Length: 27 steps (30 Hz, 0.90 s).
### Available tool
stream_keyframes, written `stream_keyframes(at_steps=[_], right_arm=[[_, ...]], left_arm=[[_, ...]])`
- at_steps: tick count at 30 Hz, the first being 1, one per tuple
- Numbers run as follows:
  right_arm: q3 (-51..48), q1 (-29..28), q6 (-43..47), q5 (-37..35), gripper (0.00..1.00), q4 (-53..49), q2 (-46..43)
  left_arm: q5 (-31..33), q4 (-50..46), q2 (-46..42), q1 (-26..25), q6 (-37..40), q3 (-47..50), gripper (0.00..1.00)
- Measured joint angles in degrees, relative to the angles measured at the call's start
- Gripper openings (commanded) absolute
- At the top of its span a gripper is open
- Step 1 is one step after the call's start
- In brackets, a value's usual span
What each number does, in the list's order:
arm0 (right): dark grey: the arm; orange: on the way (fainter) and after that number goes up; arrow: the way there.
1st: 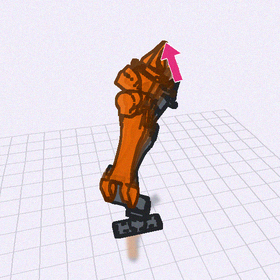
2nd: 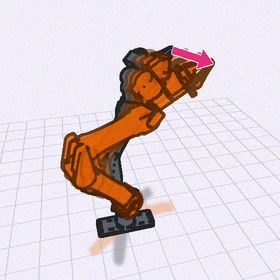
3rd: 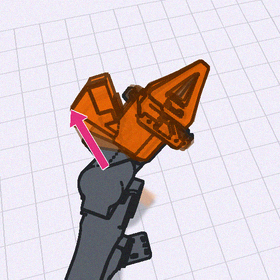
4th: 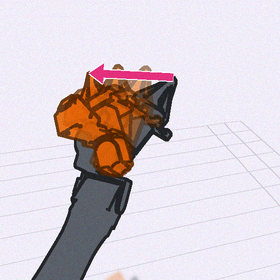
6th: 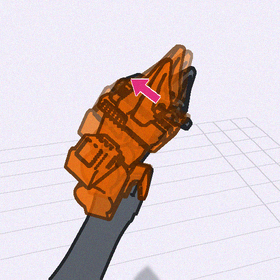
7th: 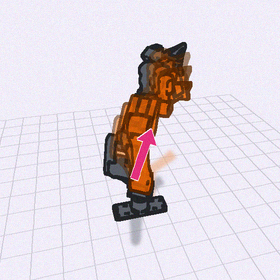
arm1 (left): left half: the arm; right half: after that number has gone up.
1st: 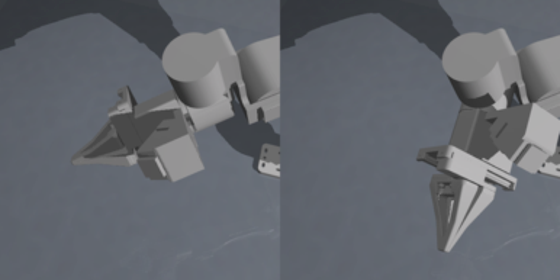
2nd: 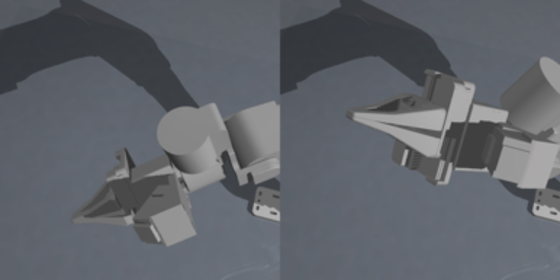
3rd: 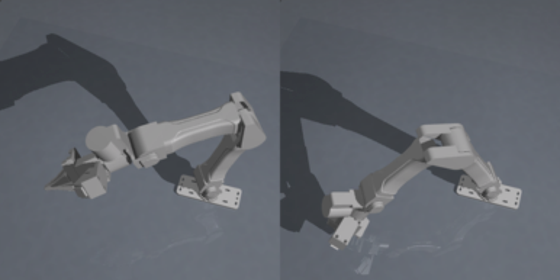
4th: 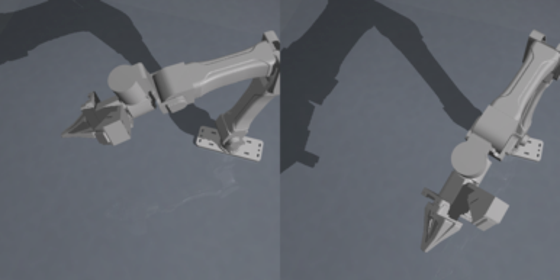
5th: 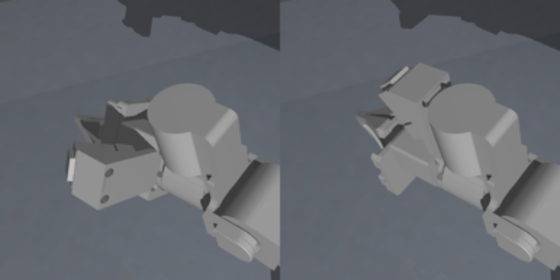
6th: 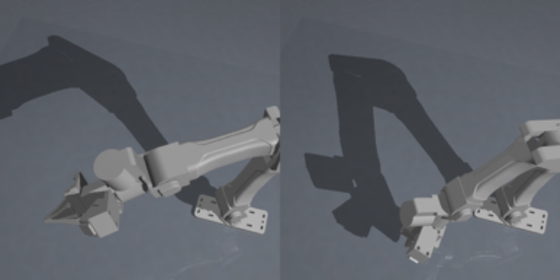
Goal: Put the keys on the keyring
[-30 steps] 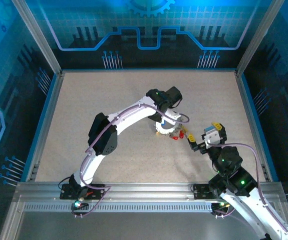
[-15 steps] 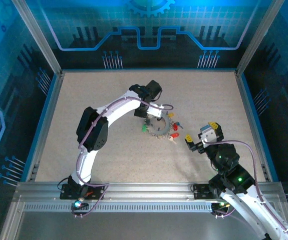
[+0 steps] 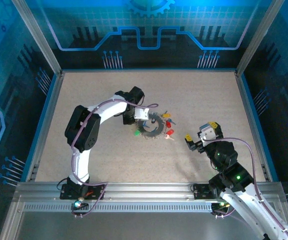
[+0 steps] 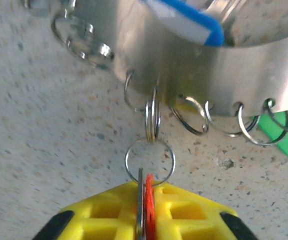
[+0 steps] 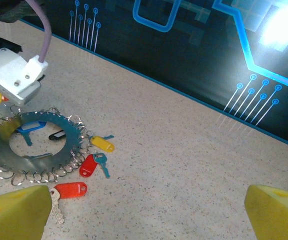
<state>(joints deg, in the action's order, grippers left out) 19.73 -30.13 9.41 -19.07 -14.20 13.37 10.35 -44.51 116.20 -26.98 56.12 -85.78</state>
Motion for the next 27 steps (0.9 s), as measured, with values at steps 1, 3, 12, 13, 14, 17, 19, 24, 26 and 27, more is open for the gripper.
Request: stream_keyframes(at_steps=[1,3,12,13,14,17,19,24,26,27], right_arm=[[0.2,0.2,-0.1,0.1,1.0,-0.1,0.1],[0.7,0.3,-0.3,0.0,1.0,-0.4,0.1],[1.3,0.3,-1.6,-0.2,1.0,-2.3,-1.1],[1.3,0.3,-1.7,-0.2,1.0,-2.3,-1.1],[1.4,0.4,-1.7,0.0,1.0,-2.4,-0.8],[3.2,0.6,-1.7,1.4,1.0,-2.6,2.6],[4.7,0.6,-1.7,1.9,1.0,-2.1,5.4],[5.1,1.0,-1.5,1.7,1.0,1.0,9.0],[4.9,1.8,-1.9,1.6,1.0,3.4,10.1],[4.7,2.3,-2.1,1.6,1.0,4.5,10.6]], left_arm=[[-0.2,0.5,-0.3,0.8,-0.9,0.9,0.26],[-0.1,1.7,-0.7,2.3,-2.2,2.3,0.29],[1.4,8.1,-3.1,7.3,-9.8,9.0,0.99],[1.4,9.5,-4.9,7.5,-11.2,10.7,0.99],[1.3,10.9,-7.3,7.4,-12.9,12.9,0.99],[-1.5,18.2,-18.0,7.7,-19.9,21.6,0.99],[-4.9,24.5,-26.9,8.9,-25.8,28.5,0.99],[-8.8,45.3,-46.6,14.4,-40.9,48.3,0.99],[-8.4,52.8,-50.8,15.6,-45.5,56.1,0.99],[-8.0,54.8,-51.6,16.0,-46.9,58.5,0.99]])
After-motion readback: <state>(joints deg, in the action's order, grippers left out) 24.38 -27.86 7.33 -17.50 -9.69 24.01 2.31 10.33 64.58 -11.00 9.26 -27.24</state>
